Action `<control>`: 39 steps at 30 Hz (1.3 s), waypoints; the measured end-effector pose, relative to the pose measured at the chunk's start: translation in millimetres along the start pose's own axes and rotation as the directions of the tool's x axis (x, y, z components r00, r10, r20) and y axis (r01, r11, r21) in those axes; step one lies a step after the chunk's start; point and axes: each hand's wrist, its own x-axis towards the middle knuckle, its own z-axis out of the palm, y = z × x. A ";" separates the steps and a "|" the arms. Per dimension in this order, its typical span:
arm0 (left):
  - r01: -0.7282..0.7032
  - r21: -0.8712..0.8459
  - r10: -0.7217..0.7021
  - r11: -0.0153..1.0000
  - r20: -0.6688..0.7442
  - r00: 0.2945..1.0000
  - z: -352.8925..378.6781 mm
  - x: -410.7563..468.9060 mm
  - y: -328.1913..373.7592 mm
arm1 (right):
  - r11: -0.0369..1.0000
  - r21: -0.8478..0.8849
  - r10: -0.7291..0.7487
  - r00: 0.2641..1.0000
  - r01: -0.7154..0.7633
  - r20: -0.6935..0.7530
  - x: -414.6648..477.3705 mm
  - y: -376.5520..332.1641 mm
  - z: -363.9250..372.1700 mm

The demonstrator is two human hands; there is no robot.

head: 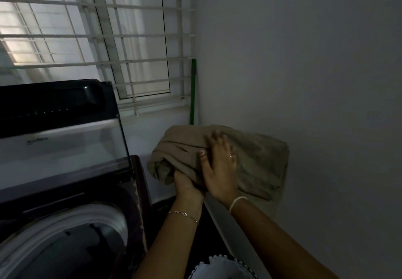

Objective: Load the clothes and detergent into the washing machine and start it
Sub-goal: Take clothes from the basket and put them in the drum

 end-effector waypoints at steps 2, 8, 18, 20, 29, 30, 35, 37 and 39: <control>0.025 -0.037 -0.023 0.999 0.049 0.999 5.5 1.4 2.9 | 0.981 0.023 0.192 0.979 -0.191 -0.072 1.0 6.6 -3.3; 0.048 -0.047 -0.048 0.998 -0.001 0.999 15.6 -5.2 1.1 | 0.519 0.574 0.610 0.745 -0.633 0.269 14.8 20.3 -10.2; 0.130 0.031 -0.129 0.991 -0.010 0.992 12.0 -32.3 -6.6 | -0.022 0.719 0.297 0.682 -0.695 0.668 14.7 15.5 -51.0; 0.164 0.040 -0.164 0.986 0.003 0.986 9.5 -26.6 -6.7 | -0.054 0.718 0.302 0.674 -0.694 0.674 13.0 16.7 -51.3; 0.172 0.314 -0.117 0.933 -0.188 0.975 27.6 -34.9 1.4 | -0.202 0.760 0.361 0.674 -0.618 0.644 -2.7 17.8 -39.5; 0.179 0.339 -0.118 0.923 -0.194 0.974 27.4 -35.3 1.1 | -0.220 0.770 0.355 0.686 -0.598 0.635 -5.4 17.8 -38.4; 0.188 0.397 -0.121 0.898 -0.189 0.975 18.2 -39.8 8.1 | -0.286 0.794 0.329 0.723 -0.536 0.607 -14.6 13.9 -41.6; 0.225 0.379 -0.166 0.898 -0.183 0.969 15.5 -42.0 10.6 | -0.278 0.802 0.316 0.738 -0.528 0.596 -14.7 14.4 -43.0; 0.275 0.359 -0.227 0.892 -0.171 0.959 19.6 -50.9 14.0 | -0.277 0.809 0.307 0.750 -0.518 0.586 -16.2 19.1 -41.9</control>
